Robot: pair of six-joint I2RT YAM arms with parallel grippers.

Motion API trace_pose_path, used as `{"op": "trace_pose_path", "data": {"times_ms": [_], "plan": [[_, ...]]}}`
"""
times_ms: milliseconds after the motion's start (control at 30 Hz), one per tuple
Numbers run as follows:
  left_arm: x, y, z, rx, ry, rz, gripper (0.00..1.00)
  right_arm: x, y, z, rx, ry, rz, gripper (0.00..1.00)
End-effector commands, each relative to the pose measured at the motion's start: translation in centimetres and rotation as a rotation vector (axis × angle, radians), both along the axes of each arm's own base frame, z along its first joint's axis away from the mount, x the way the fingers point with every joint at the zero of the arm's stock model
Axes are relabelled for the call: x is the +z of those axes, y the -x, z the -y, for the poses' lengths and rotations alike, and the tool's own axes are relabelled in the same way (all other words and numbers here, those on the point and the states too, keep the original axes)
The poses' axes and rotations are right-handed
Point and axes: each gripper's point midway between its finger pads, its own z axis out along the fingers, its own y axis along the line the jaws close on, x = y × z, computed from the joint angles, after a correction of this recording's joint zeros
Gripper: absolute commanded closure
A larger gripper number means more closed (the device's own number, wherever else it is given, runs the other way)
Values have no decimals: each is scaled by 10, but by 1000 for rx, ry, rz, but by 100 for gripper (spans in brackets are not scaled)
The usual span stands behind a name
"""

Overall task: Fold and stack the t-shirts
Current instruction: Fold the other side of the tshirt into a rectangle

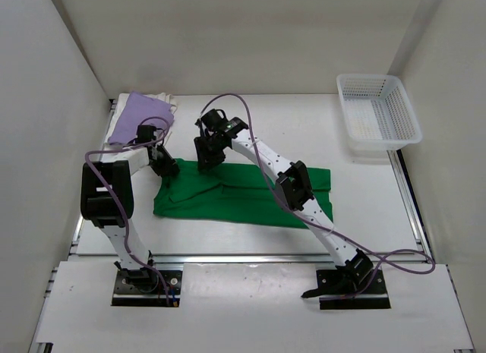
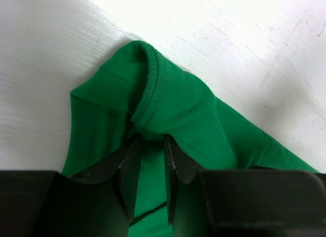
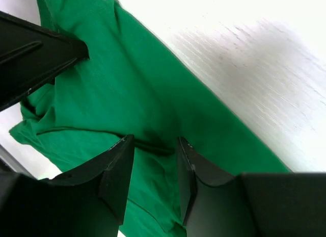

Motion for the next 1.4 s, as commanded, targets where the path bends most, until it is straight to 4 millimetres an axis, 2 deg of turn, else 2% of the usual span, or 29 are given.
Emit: {"op": "trace_pose_path", "data": {"times_ms": [0, 33, 100, 167, 200, 267, 333, 467, 533, 567, 633, 667, 700, 733, 767, 800, 833, 867, 900, 933, 967, 1000, 1033, 1100, 1133, 1167, 1233, 1333, 1367], "plan": [[12, 3, 2, -16, -2, 19, 64, 67, -15, 12, -25, -22, 137, 64], [12, 3, 2, -14, -1, 19, 65, 83, -20, 15, -37, -41, 165, 61], [10, 4, 3, -22, -5, 15, 64, 98, -26, 22, -47, -62, 181, 58], [10, 3, -2, -9, -11, 16, 64, 91, -31, 33, -51, -65, 133, 56], [10, 5, 0, -23, -16, 13, 64, 78, -28, 35, -42, -56, 89, 57], [11, 3, -1, -14, -20, 20, 64, 54, -18, 31, -22, -35, 35, 58], [11, 2, -1, -22, -22, 22, 64, 49, -12, 27, -14, -32, 16, 60], [14, -1, 1, -16, -8, 27, 65, 53, -2, 18, 11, -33, 25, 63], [19, -2, 2, -19, -3, 36, 65, 63, 2, 42, -23, 49, 19, 69], [18, -3, -1, -18, -10, 37, 65, 80, 4, 69, -55, 105, 20, 71], [18, -1, 0, -25, -16, 21, 64, 159, 11, 105, -115, 80, 113, 71], [19, -2, -2, -22, -14, 24, 63, 178, 15, 115, -140, 89, 156, 71], [21, -4, 2, -23, -2, 33, 61, 219, 30, 125, -158, 54, 223, 70], [24, -5, 2, -26, -8, 48, 57, 242, 60, 132, -130, 51, 254, 70], [29, -7, 0, -17, -8, 64, 53, 248, 86, 128, -104, 82, 305, 69], [33, -9, 2, -15, -1, 72, 52, 233, 116, 170, -145, 217, 344, 69], [34, -8, 3, -20, 5, 73, 48, 191, 164, 193, -138, 236, 352, 65], [41, -14, 3, -25, 9, 95, 44, 201, 143, 176, -266, -44, 374, 56], [44, -17, 4, -16, 11, 103, 41, 188, 165, 154, -153, -442, 285, 53], [49, -20, 2, -3, 22, 116, 36, 140, 163, 174, -268, -569, 47, 57], [52, -20, 5, -9, 27, 127, 31, 143, 147, 165, -250, -613, 109, 64], [58, -21, 6, -8, 24, 143, 30, 118, 126, 157, -276, -406, 79, 64], [64, -22, 5, -10, 14, 152, 29, 135, 97, 123, -161, -271, 278, 64], [67, -21, -1, -13, -17, 154, 31, 138, 91, 94, -38, -126, 333, 66], [78, -25, 12, -48, -26, 178, 37, 148, 80, 85, -43, -183, 372, 66], [80, -26, 12, -45, -25, 181, 39, 139, 86, 82, -15, -218, 340, 66], [83, -22, 13, -50, -17, 190, 42, 142, 65, 79, -74, -322, 328, 66], [83, -16, 12, -74, -47, 187, 41, 122, 41, 79, -99, -366, 234, 67], [79, -12, 15, -90, -55, 179, 41, 114, 42, 73, -69, -366, 220, 68]]}}
